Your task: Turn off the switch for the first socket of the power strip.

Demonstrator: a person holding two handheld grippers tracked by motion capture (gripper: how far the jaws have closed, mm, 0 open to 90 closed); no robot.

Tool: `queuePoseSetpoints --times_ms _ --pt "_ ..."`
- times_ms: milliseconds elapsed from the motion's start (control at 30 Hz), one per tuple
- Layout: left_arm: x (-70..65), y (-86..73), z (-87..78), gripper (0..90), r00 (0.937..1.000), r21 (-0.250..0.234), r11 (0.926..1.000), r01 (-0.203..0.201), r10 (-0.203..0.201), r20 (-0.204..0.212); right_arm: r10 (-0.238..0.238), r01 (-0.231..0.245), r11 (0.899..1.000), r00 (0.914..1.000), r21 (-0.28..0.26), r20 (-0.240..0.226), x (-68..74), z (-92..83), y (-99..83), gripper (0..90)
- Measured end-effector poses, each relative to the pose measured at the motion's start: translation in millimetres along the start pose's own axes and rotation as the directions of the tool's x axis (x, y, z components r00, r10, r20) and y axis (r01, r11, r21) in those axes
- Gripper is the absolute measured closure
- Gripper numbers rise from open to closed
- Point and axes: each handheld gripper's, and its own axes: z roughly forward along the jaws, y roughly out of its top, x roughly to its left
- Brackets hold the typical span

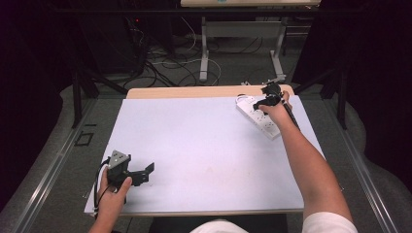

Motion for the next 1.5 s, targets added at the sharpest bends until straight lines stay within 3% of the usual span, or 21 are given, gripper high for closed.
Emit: queuePoseSetpoints --times_ms 200,267,433,867,1500 --pt "-0.4 -0.3 -0.1 0.7 1.0 0.001 1.0 -0.005 0.005 0.003 -0.039 0.038 0.999 0.9991 0.026 0.016 4.2 -3.9 -3.4 5.7" --pt "-0.1 0.1 -0.6 0.7 1.0 0.008 0.9999 -0.006 0.006 0.007 -0.026 0.026 0.999 0.9996 0.02 0.005 6.7 -4.9 -4.1 0.0" --pt "-0.4 0.3 0.0 0.7 0.9999 0.012 0.9999 -0.009 0.009 0.01 -0.055 0.056 0.998 0.9984 0.037 -0.014 11.6 -12.4 -5.1 0.0" --pt "-1.4 1.7 1.1 0.7 0.9998 0.0 0.9999 -0.013 0.013 0.016 -0.096 0.096 0.995 0.9941 -0.004 -0.05 26.9 -47.7 -8.1 0.0" --pt "-2.7 2.0 0.4 0.7 0.9998 -0.005 0.9999 -0.013 0.014 0.017 -0.198 0.195 0.98 0.9733 -0.037 -0.116 46.5 -99.6 -40.4 0.0"
